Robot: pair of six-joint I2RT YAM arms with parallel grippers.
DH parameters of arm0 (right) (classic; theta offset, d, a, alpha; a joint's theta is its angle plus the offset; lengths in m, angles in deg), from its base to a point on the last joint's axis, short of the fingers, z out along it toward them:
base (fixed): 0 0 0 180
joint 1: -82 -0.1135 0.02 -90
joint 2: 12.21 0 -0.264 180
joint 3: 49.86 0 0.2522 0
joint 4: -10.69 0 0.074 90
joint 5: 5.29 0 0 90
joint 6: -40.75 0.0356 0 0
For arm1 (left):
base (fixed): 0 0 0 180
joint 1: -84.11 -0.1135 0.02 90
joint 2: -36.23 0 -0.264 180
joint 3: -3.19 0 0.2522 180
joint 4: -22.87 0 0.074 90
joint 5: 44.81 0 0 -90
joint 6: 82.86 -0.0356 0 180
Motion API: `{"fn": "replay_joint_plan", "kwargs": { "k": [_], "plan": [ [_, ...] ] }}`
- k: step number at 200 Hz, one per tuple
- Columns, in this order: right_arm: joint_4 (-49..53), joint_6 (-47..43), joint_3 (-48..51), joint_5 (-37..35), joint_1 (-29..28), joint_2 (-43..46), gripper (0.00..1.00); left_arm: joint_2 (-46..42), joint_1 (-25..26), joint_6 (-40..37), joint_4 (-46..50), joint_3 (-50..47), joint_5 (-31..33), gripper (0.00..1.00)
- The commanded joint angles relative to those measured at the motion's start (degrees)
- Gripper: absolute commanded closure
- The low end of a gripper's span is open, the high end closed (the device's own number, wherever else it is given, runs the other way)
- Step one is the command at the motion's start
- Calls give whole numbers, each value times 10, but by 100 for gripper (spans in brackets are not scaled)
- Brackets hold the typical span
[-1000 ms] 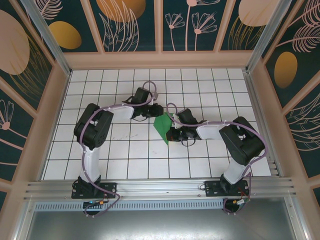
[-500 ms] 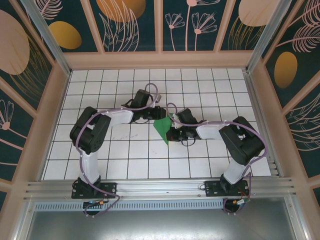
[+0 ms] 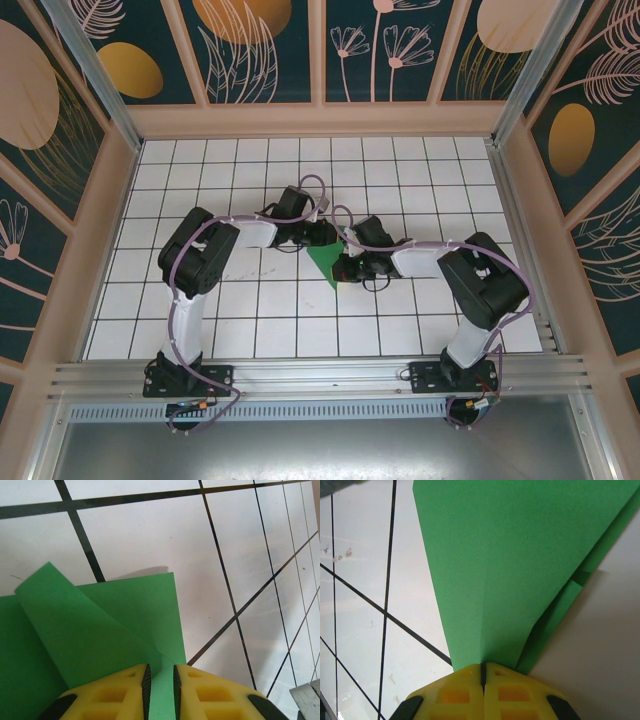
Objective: Fold a paper plane with a square sheet of paper (fold left side to right side)
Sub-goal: Fourth fold the wing at the center of the table.
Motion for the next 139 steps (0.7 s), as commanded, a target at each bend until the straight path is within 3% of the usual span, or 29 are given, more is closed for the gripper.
{"fn": "replay_joint_plan", "kwargs": {
  "k": [1,69,139],
  "plan": [
    [76,-9,33,-23,-3,0,100,21,-2,-3,10,9,34,77],
    [-18,24,30,91,73,121,100,22,1,6,-4,-17,34,77],
    [-67,41,-32,101,88,19,100,22,5,10,-3,-14,36,77]
  ]
}}
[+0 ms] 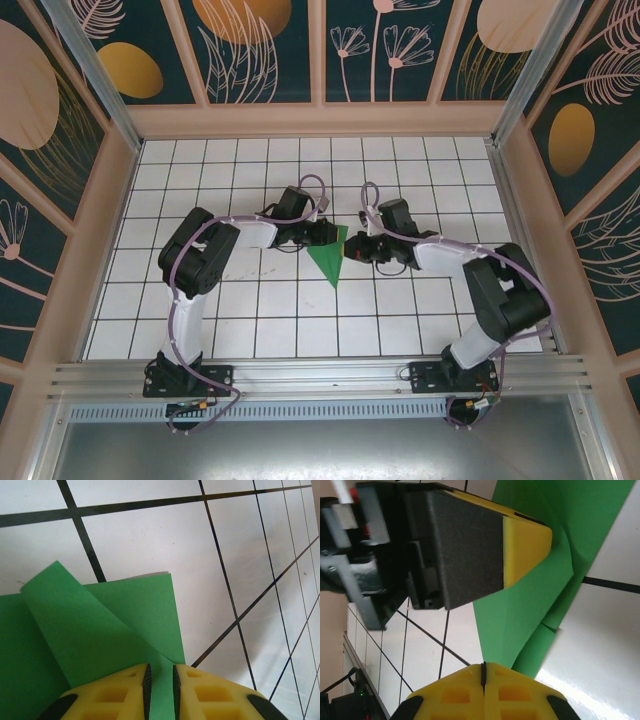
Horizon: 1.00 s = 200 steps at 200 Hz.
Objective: Fold a paper plane with a square sheet of paper (fold left side to right side)
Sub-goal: Fourth fold the wing at the center of the table.
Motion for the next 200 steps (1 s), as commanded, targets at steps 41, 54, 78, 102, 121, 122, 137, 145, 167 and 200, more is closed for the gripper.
{"fn": "replay_joint_plan", "kwargs": {
  "k": [41,54,78,102,121,122,137,145,167,200],
  "plan": [
    [-39,9,-54,19,-12,-86,100,21,5,1,13,-9,27,77],
    [-32,4,-60,12,-15,-95,100,21,5,1,14,-8,28,77],
    [-20,-5,-64,-3,-16,-111,100,20,4,1,16,-8,29,77],
    [0,-16,-71,-23,-18,-126,100,20,5,0,18,-6,28,77],
    [11,-21,-74,-36,-18,-133,100,19,5,0,19,-6,28,76],
    [11,-21,-74,-37,-18,-133,100,19,4,0,19,-6,28,76],
    [23,-26,-77,-51,-19,-137,100,16,4,0,20,-6,28,75],
    [29,-30,-78,-57,-19,-139,100,15,5,1,20,-6,28,74],
    [47,-39,-79,-71,-21,-145,100,10,5,-4,28,0,34,73],
    [67,-51,-75,-81,-24,-156,100,14,2,-13,51,28,51,70]
  ]
}}
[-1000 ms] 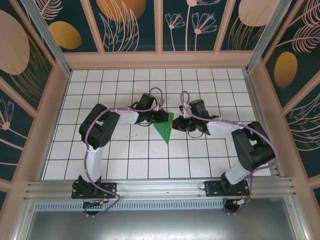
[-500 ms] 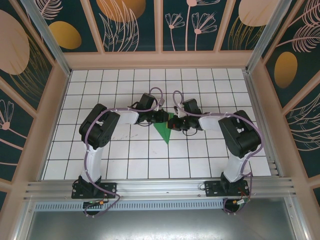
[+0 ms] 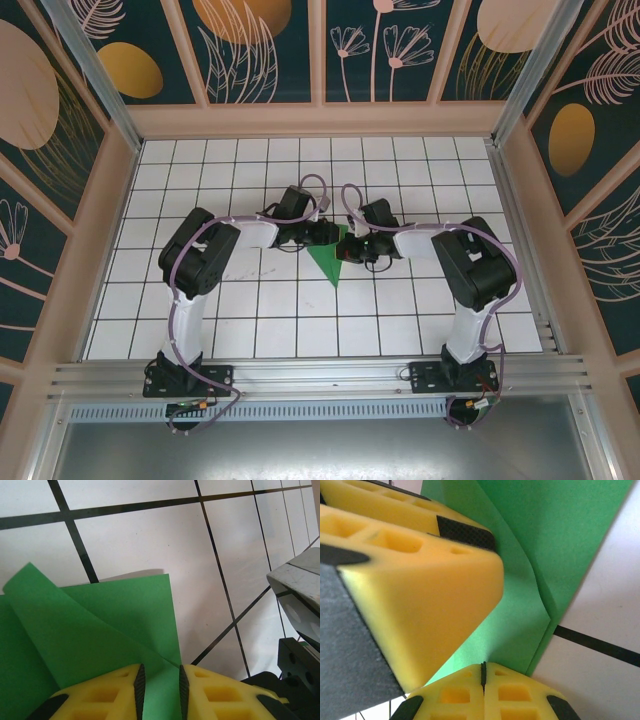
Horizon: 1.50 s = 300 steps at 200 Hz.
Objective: Fold a paper plane with a square sheet of paper (fold left side to right side)
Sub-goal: Fourth fold the wing at the center of the table.
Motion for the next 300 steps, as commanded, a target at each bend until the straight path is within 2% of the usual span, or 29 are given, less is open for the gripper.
{"fn": "replay_joint_plan", "kwargs": {
  "k": [1,89,211,300],
  "plan": [
    [48,-24,-2,-40,-6,-27,100,16,-4,-13,39,19,42,70],
    [70,-35,19,-58,-9,-30,100,53,-37,-10,37,57,58,72],
    [78,-41,36,-63,-9,-28,100,143,-62,-11,88,205,56,71],
    [89,-53,39,-68,-8,-32,100,174,-79,-2,115,293,45,67]
  ]
}}
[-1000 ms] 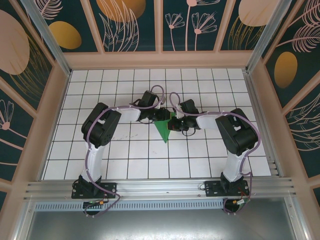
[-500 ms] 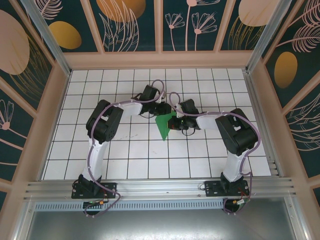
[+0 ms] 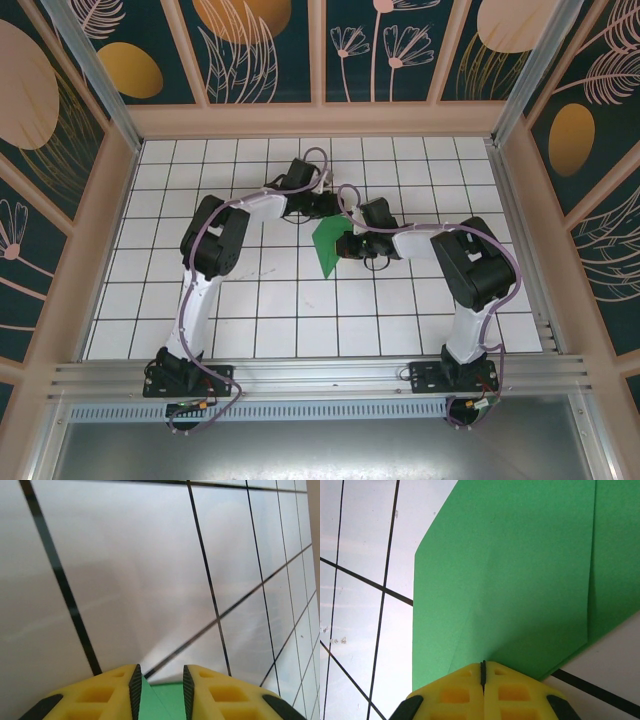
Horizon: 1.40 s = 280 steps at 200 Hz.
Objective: Fold a paper plane with a square sheet of paper (fold left side to right side)
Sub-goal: Fourth fold the wing at the center of the table.
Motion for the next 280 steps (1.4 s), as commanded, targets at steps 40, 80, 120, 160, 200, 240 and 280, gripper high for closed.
{"fn": "replay_joint_plan", "kwargs": {
  "k": [40,80,120,160,200,240,280],
  "plan": [
    [127,-35,37,-11,10,-25,100,-5,-38,-13,-16,18,70,68],
    [172,-110,11,2,39,-20,100,-116,-39,-24,-50,-86,89,68],
    [190,-129,-9,31,53,-31,100,-193,-31,8,-138,-212,15,70],
    [187,-122,-4,23,52,-39,100,-167,13,15,-150,-213,-25,70],
    [191,-118,-4,16,50,-38,100,-97,37,23,-130,-147,-17,71],
    [201,-119,-9,9,49,-40,100,-50,43,14,-102,-98,5,71],
    [212,-121,-8,2,49,-39,100,-12,41,-5,-51,-54,54,71]
  ]
}}
